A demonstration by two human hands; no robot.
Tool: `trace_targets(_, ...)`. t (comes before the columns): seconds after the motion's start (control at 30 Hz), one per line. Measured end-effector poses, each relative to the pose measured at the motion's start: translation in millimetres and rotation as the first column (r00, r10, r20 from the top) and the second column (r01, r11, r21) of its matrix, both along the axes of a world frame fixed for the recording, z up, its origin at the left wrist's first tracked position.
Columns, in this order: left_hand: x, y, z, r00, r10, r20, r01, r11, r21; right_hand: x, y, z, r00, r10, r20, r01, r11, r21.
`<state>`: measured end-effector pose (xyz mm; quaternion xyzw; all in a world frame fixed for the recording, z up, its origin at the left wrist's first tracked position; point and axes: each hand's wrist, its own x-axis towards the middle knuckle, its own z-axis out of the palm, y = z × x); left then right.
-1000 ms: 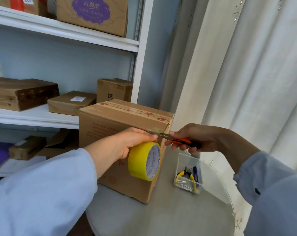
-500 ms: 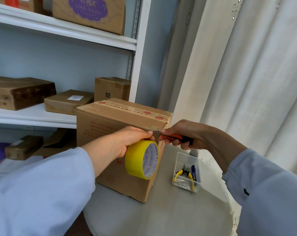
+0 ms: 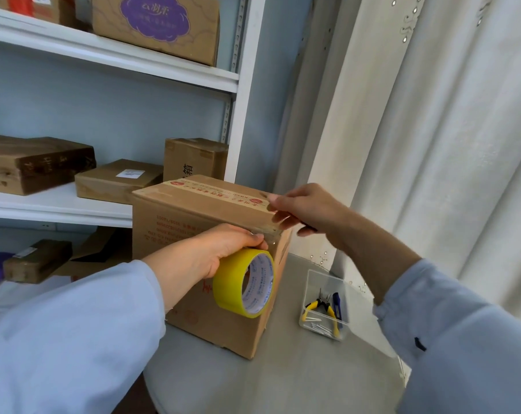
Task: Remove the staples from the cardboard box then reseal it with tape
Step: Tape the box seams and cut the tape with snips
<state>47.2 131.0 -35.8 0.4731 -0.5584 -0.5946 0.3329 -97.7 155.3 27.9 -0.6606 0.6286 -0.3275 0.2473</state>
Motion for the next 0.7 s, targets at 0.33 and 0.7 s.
trace_targets(0.33,9,-3,-16,0.999,-0.018,0.041,0.020,0.999,-0.048,9,-11,-25,0.998,-0.036,0.056,0.036,0.999,0.006)
trace_targets(0.7,39,-9,4,0.827,0.317,0.464,0.104,0.725,-0.681,12,-19,-27,0.988,-0.074,-0.138,0.065,0.996,-0.067)
